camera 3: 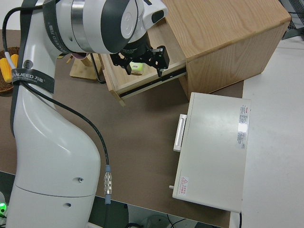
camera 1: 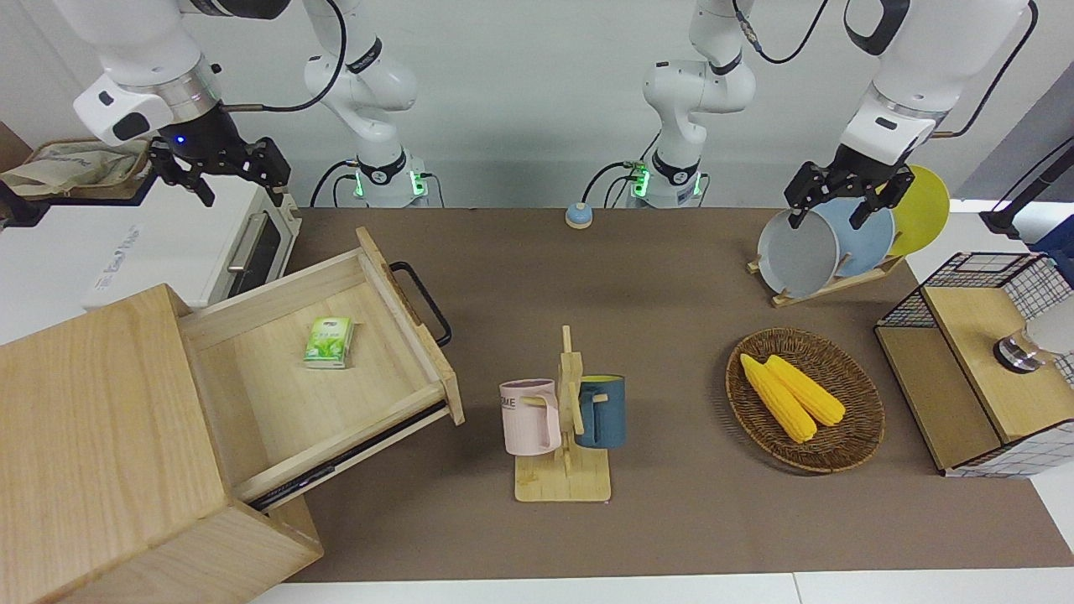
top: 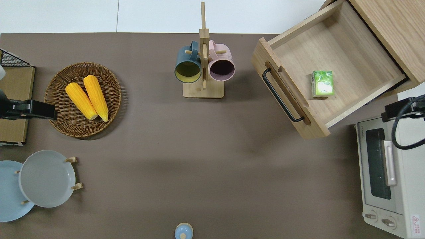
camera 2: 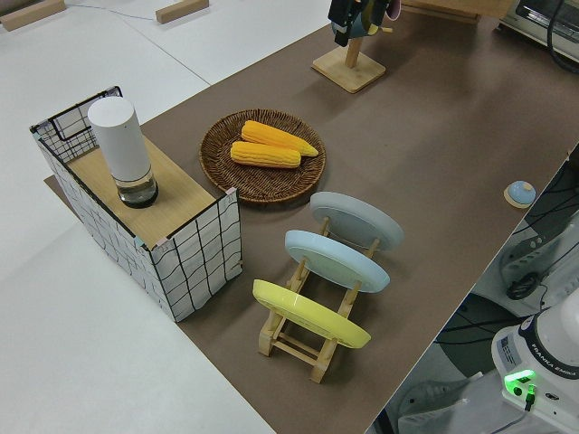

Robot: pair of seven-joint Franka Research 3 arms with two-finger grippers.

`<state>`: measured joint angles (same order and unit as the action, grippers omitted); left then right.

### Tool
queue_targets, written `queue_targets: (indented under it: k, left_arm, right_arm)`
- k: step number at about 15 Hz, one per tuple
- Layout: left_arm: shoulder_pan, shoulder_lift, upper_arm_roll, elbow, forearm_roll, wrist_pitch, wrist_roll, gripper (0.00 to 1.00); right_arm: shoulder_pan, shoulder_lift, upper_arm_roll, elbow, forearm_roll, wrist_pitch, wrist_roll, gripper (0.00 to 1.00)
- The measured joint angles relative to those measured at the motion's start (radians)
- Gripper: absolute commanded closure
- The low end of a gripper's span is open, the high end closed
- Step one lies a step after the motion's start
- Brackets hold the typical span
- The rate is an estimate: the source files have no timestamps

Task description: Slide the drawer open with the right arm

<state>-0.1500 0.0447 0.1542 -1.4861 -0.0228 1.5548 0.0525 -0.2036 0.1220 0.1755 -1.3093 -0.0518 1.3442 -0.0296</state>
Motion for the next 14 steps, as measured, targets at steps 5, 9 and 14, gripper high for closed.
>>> queue_targets:
  k: [5,9,14]
  left_arm:
    - [0.000,0.000,0.000,0.000,0.000,0.000,0.000,0.00]
    - [0.000,0.000,0.000,0.000,0.000,0.000,0.000,0.00]
    - [0.000,0.000,0.000,0.000,0.000,0.000,0.000,0.00]
  right_arm:
    - [0.007,0.008,0.001,-0.059,-0.011,0.083,0.002,0.015]
    - [0.148,0.007,-0.166,-0.088,-0.010,0.114,0.002,0.015]
    - [0.187,0.006,-0.205,-0.089,-0.010,0.114,0.003,0.015]
